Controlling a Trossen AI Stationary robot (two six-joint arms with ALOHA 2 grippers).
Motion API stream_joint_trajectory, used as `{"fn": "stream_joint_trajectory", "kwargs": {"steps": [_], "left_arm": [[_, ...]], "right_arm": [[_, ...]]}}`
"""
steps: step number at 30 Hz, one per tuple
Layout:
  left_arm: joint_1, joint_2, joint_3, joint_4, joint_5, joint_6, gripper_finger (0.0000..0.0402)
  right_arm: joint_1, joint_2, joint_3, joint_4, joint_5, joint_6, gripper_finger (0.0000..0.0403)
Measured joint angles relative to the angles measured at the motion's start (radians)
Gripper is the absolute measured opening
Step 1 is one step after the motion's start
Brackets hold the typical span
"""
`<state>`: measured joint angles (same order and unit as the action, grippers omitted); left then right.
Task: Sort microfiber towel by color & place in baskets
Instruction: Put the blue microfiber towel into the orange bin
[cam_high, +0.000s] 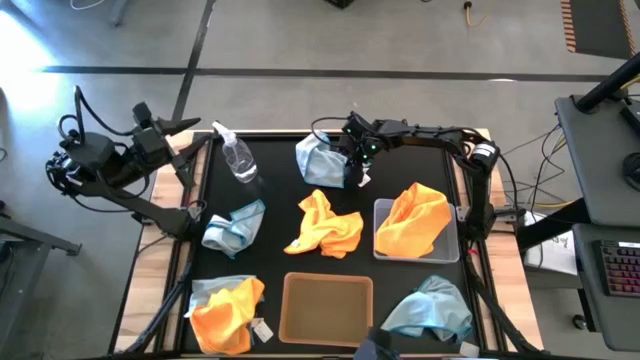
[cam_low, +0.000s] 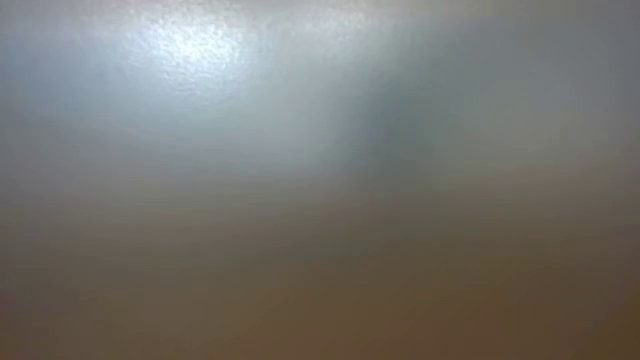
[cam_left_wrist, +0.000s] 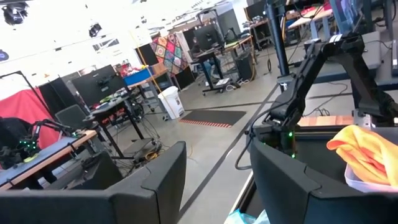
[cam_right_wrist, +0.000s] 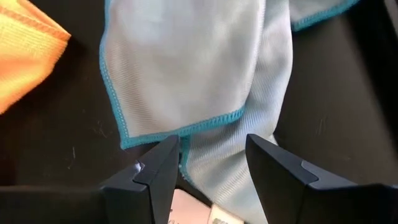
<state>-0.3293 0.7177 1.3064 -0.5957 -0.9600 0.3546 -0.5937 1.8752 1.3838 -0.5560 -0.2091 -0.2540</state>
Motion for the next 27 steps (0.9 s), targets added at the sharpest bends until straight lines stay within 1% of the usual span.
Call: {"fn": "stream_joint_trajectory", "kwargs": {"steps": [4, 7, 16, 22, 27], "left_arm": [[0.0, 0.0, 0.0, 0.0, 0.0, 0.0, 0.0165], [0.0, 0.0, 0.0, -0.001, 0.0, 0.0, 0.0165], [0.0, 0.0, 0.0, 0.001, 0.0, 0.0, 0.0165], [0.0, 0.0, 0.0, 0.003, 0.0, 0.0, 0.0165], [0.0, 0.0, 0.0, 0.004, 0.0, 0.0, 0.0165]], "right_arm": [[-0.007, 0.013, 0.0, -0.02, 0.0, 0.021, 0.018], [-0.012, 0.027, 0.0, -0.018, 0.0, 0.052, 0.018], [-0.011, 0.074, 0.0, -0.015, 0.0, 0.079, 0.018], [-0.011, 0.084, 0.0, -0.012, 0.0, 0.12, 0.018], [-0.011, 0.083, 0.0, -0.012, 0.0, 0.125, 0.0165]]}}
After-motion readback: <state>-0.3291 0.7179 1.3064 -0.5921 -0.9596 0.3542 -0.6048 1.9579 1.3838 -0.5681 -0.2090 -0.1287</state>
